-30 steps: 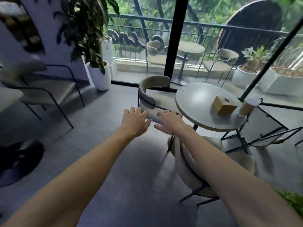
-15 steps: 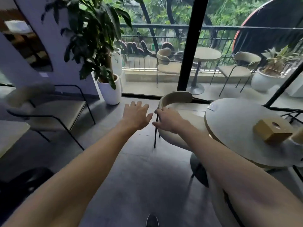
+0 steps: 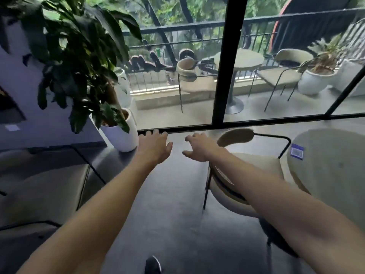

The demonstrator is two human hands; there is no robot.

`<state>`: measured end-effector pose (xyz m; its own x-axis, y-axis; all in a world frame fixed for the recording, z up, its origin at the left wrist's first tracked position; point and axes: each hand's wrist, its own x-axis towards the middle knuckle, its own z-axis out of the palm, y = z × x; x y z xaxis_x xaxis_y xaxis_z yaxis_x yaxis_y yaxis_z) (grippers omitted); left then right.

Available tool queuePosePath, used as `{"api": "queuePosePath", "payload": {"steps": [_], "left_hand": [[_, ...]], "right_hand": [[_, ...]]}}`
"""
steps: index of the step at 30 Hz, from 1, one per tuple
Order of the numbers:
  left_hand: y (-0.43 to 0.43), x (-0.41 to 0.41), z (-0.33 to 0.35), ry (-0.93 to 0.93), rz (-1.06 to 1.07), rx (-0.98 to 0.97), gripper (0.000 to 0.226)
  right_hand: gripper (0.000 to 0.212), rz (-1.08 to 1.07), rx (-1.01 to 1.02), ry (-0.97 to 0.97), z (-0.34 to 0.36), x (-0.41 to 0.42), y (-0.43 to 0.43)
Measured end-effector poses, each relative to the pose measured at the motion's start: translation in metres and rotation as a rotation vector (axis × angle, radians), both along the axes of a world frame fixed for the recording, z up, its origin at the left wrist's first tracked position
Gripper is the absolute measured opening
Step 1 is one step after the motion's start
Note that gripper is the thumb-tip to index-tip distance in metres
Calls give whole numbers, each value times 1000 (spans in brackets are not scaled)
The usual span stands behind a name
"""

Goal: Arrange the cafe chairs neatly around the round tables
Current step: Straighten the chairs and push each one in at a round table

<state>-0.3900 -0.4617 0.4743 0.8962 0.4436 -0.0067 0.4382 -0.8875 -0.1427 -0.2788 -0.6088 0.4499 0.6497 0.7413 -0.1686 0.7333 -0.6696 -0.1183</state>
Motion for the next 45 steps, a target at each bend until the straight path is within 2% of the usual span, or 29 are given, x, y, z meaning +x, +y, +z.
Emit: {"api": "queuePosePath", "payload": {"steps": [6,10,16,21,25,31,37,45], "left_hand": [[91,117,-17,75,-205,-28,48],[117,216,-11,43,-369,-39,47],[127,392,-20,35,-574,-58,41],[123,541,-28,71,-666,-90,41],[113,650,-24,72,-753,-88,39],[58,821,-38,118,-913,-35,48],[-25,988,-67,164,-1156,-69,44],[-173,1174,-54,223,-1391,-76,41]], "right_hand": [[70,-269,72,45,-10,87,67],[67,-427,54,65,-6,162,83],[66,-576,52,96,-28,304,94],[58,-703,30,177,-40,435,88],[61,-786,43,170,-33,530,74],[64,-952,67,159,-54,663,26],[61,-1164,79,181,-76,789,-29],[63,-1477,72,148,-47,902,-154]]}}
